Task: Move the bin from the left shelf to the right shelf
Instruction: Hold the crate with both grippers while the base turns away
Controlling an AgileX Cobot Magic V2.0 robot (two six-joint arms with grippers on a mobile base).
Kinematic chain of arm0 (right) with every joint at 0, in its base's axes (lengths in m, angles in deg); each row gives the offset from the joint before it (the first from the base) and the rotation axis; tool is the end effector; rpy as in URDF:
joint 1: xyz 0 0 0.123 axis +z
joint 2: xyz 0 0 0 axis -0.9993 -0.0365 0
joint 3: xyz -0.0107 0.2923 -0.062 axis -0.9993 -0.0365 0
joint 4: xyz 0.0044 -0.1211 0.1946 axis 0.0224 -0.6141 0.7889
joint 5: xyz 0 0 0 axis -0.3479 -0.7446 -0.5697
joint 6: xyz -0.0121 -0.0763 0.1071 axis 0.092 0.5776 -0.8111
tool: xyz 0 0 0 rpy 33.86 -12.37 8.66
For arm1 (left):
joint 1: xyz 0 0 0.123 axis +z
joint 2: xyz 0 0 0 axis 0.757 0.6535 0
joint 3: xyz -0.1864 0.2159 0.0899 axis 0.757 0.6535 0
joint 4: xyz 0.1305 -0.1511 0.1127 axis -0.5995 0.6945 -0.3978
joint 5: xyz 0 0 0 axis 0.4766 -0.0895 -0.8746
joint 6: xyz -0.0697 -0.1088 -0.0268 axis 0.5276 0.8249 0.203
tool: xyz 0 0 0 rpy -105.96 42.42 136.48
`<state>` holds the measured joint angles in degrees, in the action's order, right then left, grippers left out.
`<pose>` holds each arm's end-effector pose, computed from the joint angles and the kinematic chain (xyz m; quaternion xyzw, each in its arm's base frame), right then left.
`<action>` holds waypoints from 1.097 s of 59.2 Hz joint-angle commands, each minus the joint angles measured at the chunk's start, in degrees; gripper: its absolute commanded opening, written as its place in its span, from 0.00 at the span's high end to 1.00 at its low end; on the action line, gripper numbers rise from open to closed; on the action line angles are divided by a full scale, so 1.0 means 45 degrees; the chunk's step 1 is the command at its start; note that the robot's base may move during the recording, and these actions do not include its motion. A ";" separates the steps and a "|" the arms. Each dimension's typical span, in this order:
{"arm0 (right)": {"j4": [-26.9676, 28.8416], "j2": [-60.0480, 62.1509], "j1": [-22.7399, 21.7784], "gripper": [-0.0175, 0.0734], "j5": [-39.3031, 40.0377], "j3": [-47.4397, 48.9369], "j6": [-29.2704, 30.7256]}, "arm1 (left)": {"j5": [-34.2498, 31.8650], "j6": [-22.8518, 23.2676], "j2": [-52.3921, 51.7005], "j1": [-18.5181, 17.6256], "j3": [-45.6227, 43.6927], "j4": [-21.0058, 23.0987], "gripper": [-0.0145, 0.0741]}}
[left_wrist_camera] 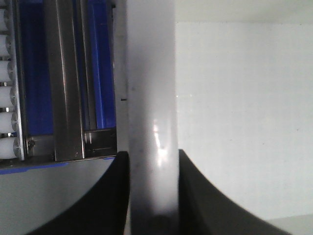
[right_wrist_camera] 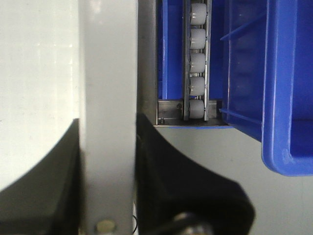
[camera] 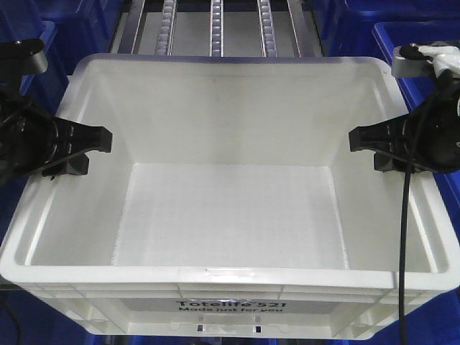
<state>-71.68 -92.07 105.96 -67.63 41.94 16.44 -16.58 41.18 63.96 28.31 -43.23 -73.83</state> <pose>0.2345 0.0686 0.3367 -0.0069 0.9624 0.0540 0.2662 0.2317 -0.0853 0.3385 -0.0267 0.9668 -0.0865 0.2390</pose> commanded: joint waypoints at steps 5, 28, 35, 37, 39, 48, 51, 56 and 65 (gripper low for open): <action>-0.0770 0.0529 -0.0190 0.81 0.1192 0.0496 -0.0083 | -0.0672 -0.0249 -0.0573 0.0014 -0.0446 -0.0694 0.84; -0.0770 0.0529 -0.0190 0.81 0.1204 0.0496 -0.0083 | -0.0672 -0.0249 -0.0573 0.0014 -0.0446 -0.0694 0.84; -0.0770 0.0529 -0.0190 0.81 0.1204 0.0496 -0.0083 | -0.0672 -0.0249 -0.0573 0.0014 -0.0446 -0.0694 0.84; -0.0770 0.0529 -0.0190 0.81 0.1204 0.0496 -0.0083 | -0.0672 -0.0249 -0.0573 0.0014 -0.0446 -0.0694 0.84; -0.0770 0.0529 -0.0190 0.81 0.1204 0.0496 -0.0083 | -0.0672 -0.0249 -0.0573 0.0014 -0.0446 -0.0694 0.84; -0.0770 0.0529 -0.0190 0.81 0.1192 0.0496 -0.0083 | -0.0649 -0.0249 -0.0573 0.0014 -0.0446 -0.0694 0.84; -0.0770 0.0529 -0.0190 0.81 0.1192 0.0496 -0.0083 | -0.0649 -0.0249 -0.0573 0.0014 -0.0446 -0.0694 0.84; -0.0770 0.0529 -0.0190 0.81 0.1192 0.0496 -0.0083 | -0.0636 -0.0249 -0.0573 0.0014 -0.0446 -0.0694 0.84; -0.0770 0.0529 -0.0190 0.81 0.1192 0.0496 -0.0083 | -0.0636 -0.0249 -0.0573 0.0014 -0.0446 -0.0694 0.84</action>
<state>-71.63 -92.07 105.96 -67.18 41.94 16.44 -16.47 41.18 63.85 28.30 -43.23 -74.04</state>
